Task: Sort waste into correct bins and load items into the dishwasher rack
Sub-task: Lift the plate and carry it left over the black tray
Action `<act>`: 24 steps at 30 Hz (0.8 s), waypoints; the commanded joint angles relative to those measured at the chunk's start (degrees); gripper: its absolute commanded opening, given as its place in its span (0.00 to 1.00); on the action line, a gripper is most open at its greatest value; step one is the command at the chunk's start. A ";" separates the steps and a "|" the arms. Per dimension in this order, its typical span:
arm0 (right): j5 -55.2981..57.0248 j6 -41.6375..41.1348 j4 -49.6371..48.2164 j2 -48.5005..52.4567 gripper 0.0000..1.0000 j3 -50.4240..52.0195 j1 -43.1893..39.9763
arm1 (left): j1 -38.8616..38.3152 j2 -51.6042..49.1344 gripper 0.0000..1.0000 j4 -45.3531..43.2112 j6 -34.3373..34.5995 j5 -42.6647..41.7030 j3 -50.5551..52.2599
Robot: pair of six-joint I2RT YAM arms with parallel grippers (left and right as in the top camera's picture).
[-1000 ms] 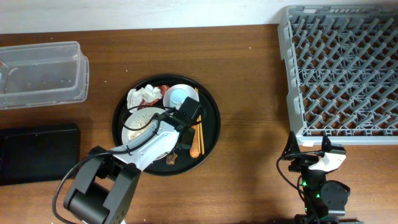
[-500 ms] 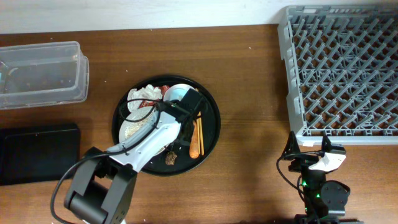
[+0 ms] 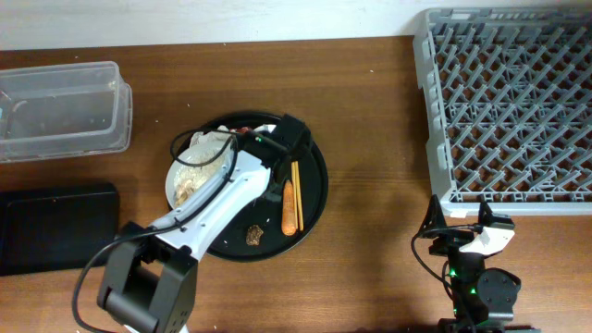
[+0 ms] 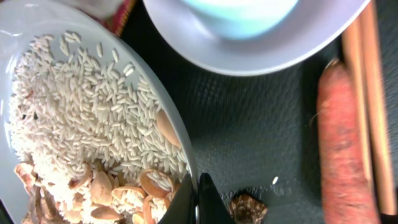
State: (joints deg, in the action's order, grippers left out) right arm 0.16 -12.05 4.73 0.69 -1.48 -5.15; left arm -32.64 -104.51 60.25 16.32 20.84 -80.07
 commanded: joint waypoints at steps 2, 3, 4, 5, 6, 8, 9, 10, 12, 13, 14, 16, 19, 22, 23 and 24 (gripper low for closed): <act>0.48 -0.26 -0.07 -0.33 0.98 1.16 0.37 | 5.05 0.07 0.01 1.55 0.81 1.99 -6.38; 0.48 -0.28 -0.07 -0.33 0.98 1.16 0.37 | 7.13 0.07 0.01 2.05 0.81 0.68 -7.39; 0.48 -0.28 -0.04 -0.33 0.99 1.16 0.37 | 10.08 0.07 0.01 2.64 0.81 -0.70 -8.31; 0.48 -0.28 -0.07 -0.33 0.98 1.16 0.37 | 13.09 0.13 0.01 2.91 0.79 -0.66 -8.74; 0.48 -0.28 -0.04 -0.33 0.98 1.16 0.37 | 15.76 0.17 0.01 3.10 0.81 -0.70 -8.83; 0.48 -0.28 -0.04 -0.33 0.98 1.16 0.37 | 20.26 0.17 0.01 4.02 1.01 -0.72 -8.83; 0.48 -0.26 -0.04 -0.33 0.98 1.16 0.37 | 22.62 0.17 0.01 4.33 1.01 -0.96 -8.85; 0.48 -0.26 -0.07 -0.33 0.98 1.16 0.37 | 24.52 0.17 0.01 4.35 0.98 -1.14 -8.92; 0.48 -0.26 -0.07 -0.33 0.98 1.16 0.37 | 28.28 0.17 0.01 4.55 0.98 -1.49 -9.03; 0.48 -0.28 -0.07 -0.33 0.98 1.16 0.37 | 29.90 0.17 0.01 4.57 0.98 -2.16 -9.03; 0.48 -0.28 -0.07 -0.33 0.98 1.16 0.37 | 31.41 0.17 0.01 4.52 0.98 -2.97 -9.03; 0.48 -0.26 -0.07 -0.33 0.98 1.16 0.37 | 34.51 0.17 0.01 4.07 1.01 -3.54 -9.03; 0.48 -0.26 -0.04 -0.33 0.98 1.16 0.37 | 38.64 0.17 0.01 2.73 0.98 -5.09 -9.14; 0.48 -0.26 -0.07 -0.33 0.98 1.16 0.37 | 43.63 0.17 0.01 2.01 1.64 -5.66 -10.10; 0.48 -0.26 -0.04 -0.33 0.98 1.16 0.37 | 44.59 0.17 0.01 1.97 2.60 -5.66 -10.47; 0.48 -0.28 -0.04 -0.33 0.98 1.16 0.37 | 45.97 0.17 0.01 1.64 3.82 -5.73 -11.02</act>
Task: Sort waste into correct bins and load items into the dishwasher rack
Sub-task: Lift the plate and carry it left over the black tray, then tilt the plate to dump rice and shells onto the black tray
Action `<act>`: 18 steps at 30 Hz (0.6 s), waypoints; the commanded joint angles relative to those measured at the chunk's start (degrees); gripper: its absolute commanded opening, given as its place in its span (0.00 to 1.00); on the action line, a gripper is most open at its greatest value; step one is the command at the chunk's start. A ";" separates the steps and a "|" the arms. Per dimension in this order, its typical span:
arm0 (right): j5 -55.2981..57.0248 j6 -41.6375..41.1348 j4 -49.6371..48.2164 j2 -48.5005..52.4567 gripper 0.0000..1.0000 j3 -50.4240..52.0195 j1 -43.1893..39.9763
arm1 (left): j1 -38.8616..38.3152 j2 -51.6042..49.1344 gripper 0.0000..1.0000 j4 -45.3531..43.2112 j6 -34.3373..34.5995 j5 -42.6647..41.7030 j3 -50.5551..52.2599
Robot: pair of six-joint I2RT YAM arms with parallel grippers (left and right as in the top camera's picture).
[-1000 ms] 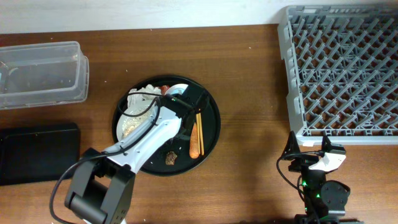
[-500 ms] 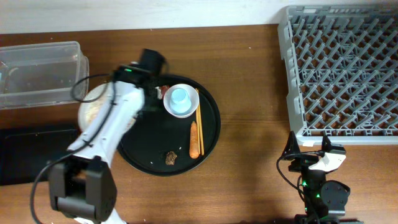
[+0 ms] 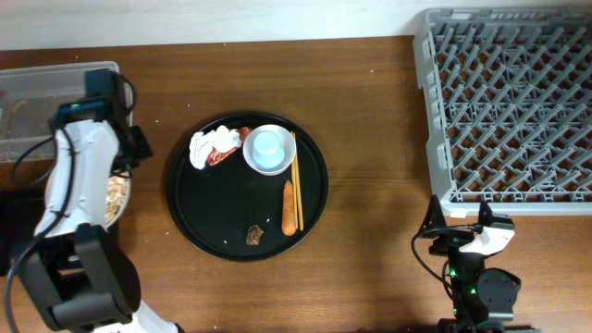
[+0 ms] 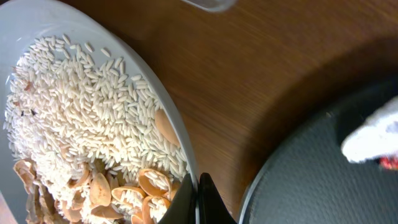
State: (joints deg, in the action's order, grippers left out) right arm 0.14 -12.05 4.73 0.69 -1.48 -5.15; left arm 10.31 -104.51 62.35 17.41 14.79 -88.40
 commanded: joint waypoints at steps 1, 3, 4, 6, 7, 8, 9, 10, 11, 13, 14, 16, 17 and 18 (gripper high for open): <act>0.50 -0.28 -0.04 -0.33 0.98 1.16 0.37 | 4.33 0.17 0.01 -1.66 2.71 -0.68 -2.91; 0.50 -0.28 -0.07 -0.33 0.98 1.16 0.37 | 6.86 0.17 0.01 -3.30 2.73 -2.16 -2.91; 0.50 -0.26 -0.07 -0.33 0.98 1.16 0.37 | 8.55 0.17 0.01 -3.91 2.73 -2.38 -2.91; 0.50 -0.26 -0.07 -0.33 0.98 1.16 0.37 | 11.78 0.15 0.01 -4.90 2.73 -6.32 -2.89; 0.50 -0.28 -0.04 -0.33 0.98 1.16 0.37 | 14.03 0.15 0.01 -5.70 2.71 -10.78 -2.89; 0.50 -0.26 -0.07 -0.33 0.98 1.16 0.37 | 15.63 0.15 0.01 -6.45 2.71 -13.94 -2.89; 0.50 -0.28 -0.07 -0.33 0.98 1.16 0.37 | 17.27 0.15 0.01 -7.39 2.71 -16.26 -2.89; 0.50 -0.28 -0.04 -0.33 0.98 1.16 0.37 | 19.12 0.15 0.01 -8.46 2.71 -18.43 -2.89; 0.50 -0.26 -0.07 -0.33 0.98 1.16 0.37 | 20.55 0.15 0.01 -9.25 2.69 -19.85 -2.89; 0.50 -0.26 -0.04 -0.33 0.98 1.16 0.37 | 22.75 0.15 0.01 -10.10 2.71 -22.91 -2.89; 0.50 -0.28 -0.07 -0.33 0.98 1.16 0.37 | 24.26 0.15 0.01 -10.84 2.71 -26.73 -2.89; 0.50 -0.26 -0.04 -0.33 0.99 1.16 0.37 | 26.21 0.15 0.01 -11.93 2.71 -32.87 -2.89; 0.50 -0.28 -0.04 -0.33 0.98 1.16 0.37 | 26.93 0.15 0.01 -12.26 2.71 -35.23 -2.89; 0.50 -0.26 -0.07 -0.33 0.98 1.16 0.37 | 27.69 0.15 0.01 -12.55 2.71 -37.97 -2.89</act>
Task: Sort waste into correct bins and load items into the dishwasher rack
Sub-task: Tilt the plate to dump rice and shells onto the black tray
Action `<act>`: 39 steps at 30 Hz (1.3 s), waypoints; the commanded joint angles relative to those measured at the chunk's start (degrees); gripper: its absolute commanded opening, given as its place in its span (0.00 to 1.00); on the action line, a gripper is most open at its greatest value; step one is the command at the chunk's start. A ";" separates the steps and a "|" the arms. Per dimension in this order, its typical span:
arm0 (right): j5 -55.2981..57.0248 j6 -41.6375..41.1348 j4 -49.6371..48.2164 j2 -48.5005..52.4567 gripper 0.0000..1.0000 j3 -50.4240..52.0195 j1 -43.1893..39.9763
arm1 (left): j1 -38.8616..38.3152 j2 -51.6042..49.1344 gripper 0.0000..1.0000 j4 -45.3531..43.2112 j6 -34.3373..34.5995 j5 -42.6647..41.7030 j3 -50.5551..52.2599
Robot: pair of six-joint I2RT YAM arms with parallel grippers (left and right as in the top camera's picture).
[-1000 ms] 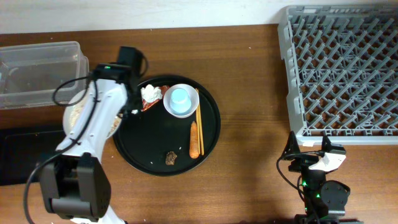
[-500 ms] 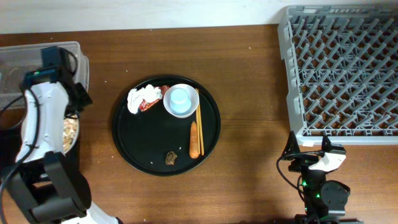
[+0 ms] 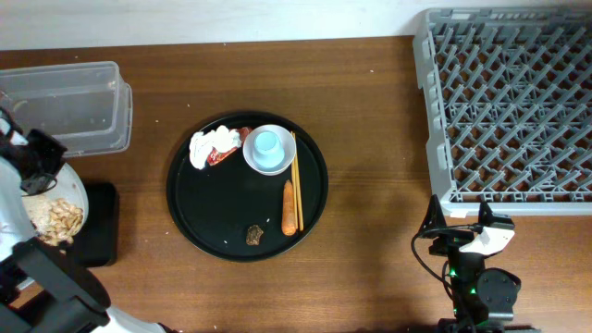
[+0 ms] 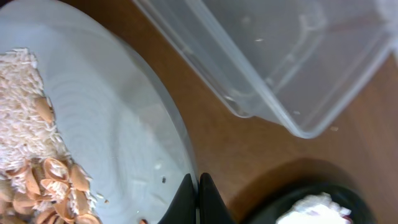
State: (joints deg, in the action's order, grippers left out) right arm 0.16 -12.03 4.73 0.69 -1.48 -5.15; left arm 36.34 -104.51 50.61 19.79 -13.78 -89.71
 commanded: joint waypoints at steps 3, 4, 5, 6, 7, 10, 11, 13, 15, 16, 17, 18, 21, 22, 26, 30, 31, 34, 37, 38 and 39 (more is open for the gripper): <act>0.48 -0.28 -0.04 -0.33 0.99 1.16 0.37 | 3.17 0.15 0.01 -0.59 0.33 -12.44 -1.57; 0.48 -0.28 -0.07 -0.33 0.98 1.16 0.37 | 3.58 0.15 0.01 -0.42 0.33 -12.57 -1.57; 0.48 -0.31 -0.07 -0.33 0.98 1.16 0.37 | 4.28 0.15 0.01 -0.35 0.33 -13.73 -1.57; 0.48 -0.28 -0.04 -0.33 0.98 1.16 0.37 | 4.83 0.15 0.01 -0.39 0.33 -15.32 -1.57; 0.48 -0.28 -0.04 -0.33 0.98 1.16 0.37 | 5.42 0.15 0.01 -0.46 0.35 -17.00 -1.57; 0.48 -0.31 -0.07 -0.33 0.98 1.16 0.37 | 8.22 0.15 0.01 0.79 0.35 -21.79 -1.57; 0.48 -0.31 -0.04 -0.33 0.98 1.16 0.37 | 9.09 0.15 0.01 1.51 0.35 -22.12 -1.57; 0.48 -0.28 -0.04 -0.33 0.98 1.16 0.37 | 10.82 0.15 0.01 2.19 0.33 -23.52 -1.57; 0.48 -0.28 -0.04 -0.33 0.98 1.16 0.37 | 13.38 0.15 0.01 2.03 0.35 -28.13 -1.57; 0.48 -0.31 -0.07 -0.33 0.98 1.16 0.37 | 14.40 0.15 0.01 1.95 0.35 -29.79 -1.57; 0.48 -0.28 -0.07 -0.33 0.98 1.16 0.37 | 15.52 0.15 0.01 1.95 0.35 -31.01 -1.57; 0.48 -0.31 -0.04 -0.33 0.98 1.16 0.37 | 16.87 0.15 0.01 1.95 0.33 -32.57 -1.57; 0.48 -0.28 -0.07 -0.33 0.98 1.16 0.37 | 19.96 0.15 0.01 1.60 0.35 -38.38 -1.57; 0.48 -0.31 -0.07 -0.33 0.98 1.16 0.37 | 20.52 0.15 0.01 0.79 0.37 -42.95 -1.57; 0.48 -0.28 -0.07 -0.33 0.98 1.16 0.37 | 23.12 0.15 0.01 -2.71 4.22 -44.68 -1.55; 0.48 -0.31 -0.04 -0.33 0.98 1.16 0.37 | 23.78 0.15 0.01 -0.94 3.52 -44.54 -1.51; 0.48 -0.28 -0.07 -0.33 0.98 1.16 0.37 | 23.78 0.15 0.01 0.17 3.54 -45.72 -1.51; 0.48 -0.31 -0.07 -0.33 0.98 1.16 0.37 | 23.87 0.15 0.01 2.34 4.24 -42.36 -1.51; 0.48 -0.31 -0.07 -0.33 0.98 1.16 0.37 | 24.00 0.15 0.01 3.67 2.58 -41.51 -1.51; 0.48 -0.31 -0.04 -0.33 0.98 1.16 0.37 | 24.02 0.15 0.01 4.09 2.58 -43.01 -1.51; 0.48 -0.28 -0.04 -0.33 0.98 1.16 0.37 | 24.11 0.15 0.01 4.09 2.45 -45.35 -1.51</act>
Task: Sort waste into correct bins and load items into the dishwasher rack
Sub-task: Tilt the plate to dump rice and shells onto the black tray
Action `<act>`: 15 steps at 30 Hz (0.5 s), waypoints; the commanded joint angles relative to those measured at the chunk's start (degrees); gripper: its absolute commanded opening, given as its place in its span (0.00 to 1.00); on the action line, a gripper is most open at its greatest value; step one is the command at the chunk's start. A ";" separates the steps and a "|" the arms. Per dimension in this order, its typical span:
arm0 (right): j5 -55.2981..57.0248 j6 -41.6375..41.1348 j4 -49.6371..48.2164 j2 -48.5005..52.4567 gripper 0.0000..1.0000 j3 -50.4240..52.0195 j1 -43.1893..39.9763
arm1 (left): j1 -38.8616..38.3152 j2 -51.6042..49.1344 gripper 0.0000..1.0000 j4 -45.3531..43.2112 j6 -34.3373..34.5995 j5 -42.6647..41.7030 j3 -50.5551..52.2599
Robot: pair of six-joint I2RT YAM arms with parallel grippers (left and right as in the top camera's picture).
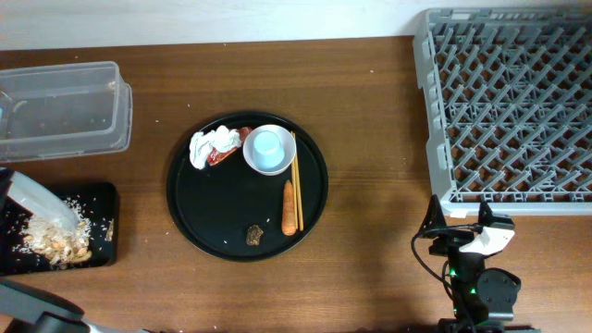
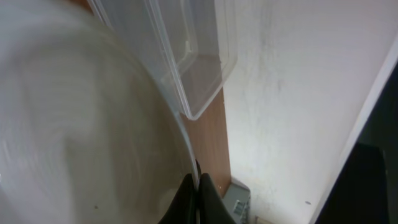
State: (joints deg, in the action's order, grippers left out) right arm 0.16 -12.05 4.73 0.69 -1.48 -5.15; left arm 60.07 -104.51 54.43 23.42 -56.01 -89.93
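My left gripper (image 2: 198,186) is shut on the rim of the white plate (image 2: 81,124). In the overhead view the plate (image 1: 37,199) stands steeply tilted over the black bin (image 1: 97,254) at the far left. Rice and nut shells (image 1: 55,236) lie in that bin, and the plate's face shows bare. On the round black tray (image 1: 213,231) are a crumpled napkin (image 1: 213,146), a white bowl (image 1: 268,150), chopsticks (image 1: 296,176), a carrot (image 1: 289,208) and a brown scrap (image 1: 253,235). My right gripper (image 1: 460,222) rests open at the front right.
A clear plastic bin (image 1: 60,111) sits at the back left, right behind the black bin. The grey dishwasher rack (image 1: 509,102) fills the back right, just beyond the right gripper. Bare brown table lies between tray and rack.
The plate was near level at the left edge with rice and shells on it. Now it is tipped up steeply over the black bin, the food lies in the bin, and the plate looks bare.
My left gripper first held the loaded plate's rim on the black tray. Then the plate was off the tray, beside the clear bin at the left. Then it was over the far left edge, food slid to one side. Now the food is in the black bin.
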 commanded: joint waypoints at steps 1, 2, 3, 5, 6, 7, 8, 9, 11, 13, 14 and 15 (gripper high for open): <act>0.48 -0.26 -0.04 -0.33 0.98 1.16 0.37 | 0.39 0.15 0.01 -0.92 -1.14 -4.33 -1.29; 0.48 -0.26 -0.07 -0.33 0.98 1.16 0.37 | 0.37 0.15 0.01 -0.79 -1.05 -5.44 -1.29; 0.48 -0.28 -0.07 -0.33 0.98 1.16 0.37 | 0.37 0.15 0.01 0.17 -1.27 -9.27 -1.29; 0.48 -0.28 -0.07 -0.33 0.99 1.16 0.37 | 0.37 0.15 0.01 -2.60 -4.15 -11.17 -1.29; 0.48 -0.26 -0.07 -0.33 0.98 1.16 0.37 | 0.37 0.15 0.01 -2.45 -3.61 -5.81 -1.29; 0.48 -0.26 -0.07 -0.33 0.99 1.16 0.37 | 0.68 0.15 0.01 0.52 -3.08 -3.52 -1.29; 0.48 -0.26 -0.04 -0.33 0.99 1.16 0.37 | 0.96 0.15 0.01 3.08 -3.17 -3.67 -1.27; 0.48 -0.28 -0.04 -0.33 0.98 1.16 0.37 | 0.96 0.15 0.01 3.37 -3.30 -2.86 -1.27; 0.48 -0.28 -0.07 -0.33 0.98 1.16 0.37 | 1.01 0.15 0.01 4.24 -2.23 -5.07 -1.27; 0.48 -0.26 -0.04 -0.33 0.98 1.16 0.37 | 1.01 0.15 0.01 1.42 -3.28 -7.04 -1.27; 0.48 -0.28 -0.04 -0.33 0.98 1.16 0.37 | 1.01 0.15 0.01 1.97 -3.39 -8.28 -1.27; 0.48 -0.26 -0.07 -0.33 0.98 1.16 0.37 | 1.01 0.15 0.01 2.99 -4.11 -11.98 -1.27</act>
State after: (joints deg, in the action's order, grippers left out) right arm 0.16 -12.03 4.73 0.69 -1.48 -5.15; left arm 60.77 -104.51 56.49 21.23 -60.99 -90.35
